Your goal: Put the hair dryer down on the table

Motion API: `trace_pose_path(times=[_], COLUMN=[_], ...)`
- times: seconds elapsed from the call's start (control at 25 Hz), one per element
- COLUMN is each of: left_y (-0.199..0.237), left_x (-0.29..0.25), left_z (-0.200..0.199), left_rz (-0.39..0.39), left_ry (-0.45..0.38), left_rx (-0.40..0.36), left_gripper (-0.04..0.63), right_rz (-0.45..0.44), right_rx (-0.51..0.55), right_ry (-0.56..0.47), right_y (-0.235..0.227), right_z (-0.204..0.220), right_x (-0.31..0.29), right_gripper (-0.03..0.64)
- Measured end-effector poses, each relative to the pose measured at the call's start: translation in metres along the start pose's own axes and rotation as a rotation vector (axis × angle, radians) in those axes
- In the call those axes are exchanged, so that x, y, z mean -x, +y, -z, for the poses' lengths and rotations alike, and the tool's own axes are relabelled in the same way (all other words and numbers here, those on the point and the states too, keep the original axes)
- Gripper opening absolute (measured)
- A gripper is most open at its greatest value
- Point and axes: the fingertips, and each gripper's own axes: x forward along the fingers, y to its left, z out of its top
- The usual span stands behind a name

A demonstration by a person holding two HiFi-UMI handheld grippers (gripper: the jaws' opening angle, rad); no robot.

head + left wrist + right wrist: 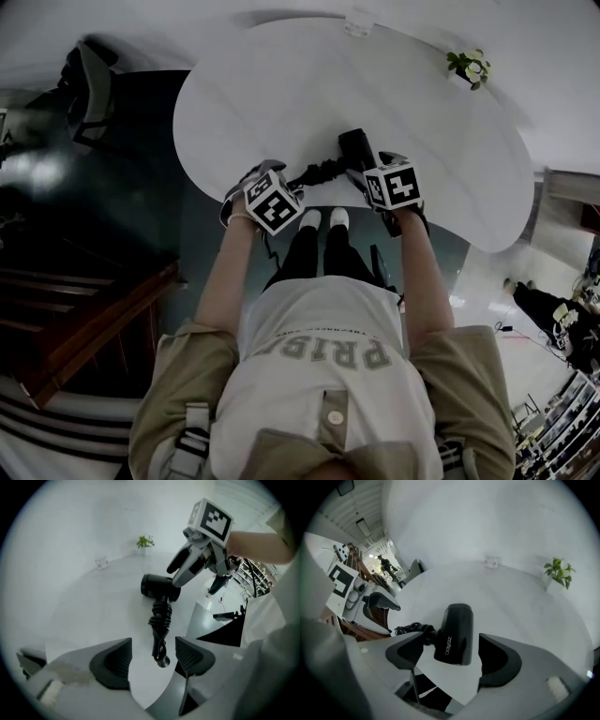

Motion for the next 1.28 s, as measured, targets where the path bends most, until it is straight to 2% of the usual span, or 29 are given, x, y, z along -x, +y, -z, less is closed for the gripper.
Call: trace_pose_path(times=[0.16, 0.28, 0.36, 0.44, 0.56, 0.64, 0.76, 0.84, 0.96, 1.16, 1.28], left_y=[0.019, 0.03, 0.033, 0.033, 0.03, 0.027, 0.021, 0.02, 0.019, 0.021, 0.019], left_x=[0.06, 0.095, 0.121, 0.156, 0.211, 0.238, 0.271, 0.294, 0.313, 0.331, 0.339], left_z=[-0.044, -0.063, -0.078, -0.095, -0.116, -0.127, -0.139, -0.143, -0.146, -0.149, -0.149], left_rz=[-0.156, -0.266, -0.319, -0.367, -0.435, -0.482, -0.555, -0.627, -0.693, -0.723, -0.747], left_ry=[-0.276, -0.423, -0.54, -0.696, -0.925, -1.023, -1.143, -1.214, -1.25, -1.288, -1.315], left_rx=[0.065, 0.106, 0.119, 0.131, 0.152, 0.13, 0.107, 0.126, 0.128, 0.114, 0.109], left_gripper=[0.299, 0.298, 0.298, 0.291, 0.282, 0.252, 0.219, 0.175, 0.119, 0.109, 0.049], right_rz=[0.022, 0.067, 0.118, 0.159, 0.205, 0.231, 0.277, 0.306, 0.328, 0.371, 0.4], right_rx=[-0.008, 0.009, 0.04, 0.068, 0.088, 0.084, 0.089, 0.097, 0.085, 0.105, 0.124], right_ry=[-0.294, -0.499, -0.578, -0.63, -0.737, -0.847, -1.017, -1.078, -1.109, -1.162, -1.171], right_y=[0.002, 0.003, 0.004, 0.007, 0.013, 0.017, 0.024, 0.027, 0.028, 0.031, 0.033], right_z=[-0.038, -0.059, -0.066, -0.07, -0.08, -0.089, -0.099, -0.102, -0.106, -0.111, -0.113], right_x=[0.049, 0.093, 0.118, 0.138, 0.171, 0.198, 0.237, 0.255, 0.271, 0.295, 0.302], right_gripper=[0.37, 0.364, 0.342, 0.275, 0.253, 0.227, 0.186, 0.172, 0.108, 0.005, 0.005])
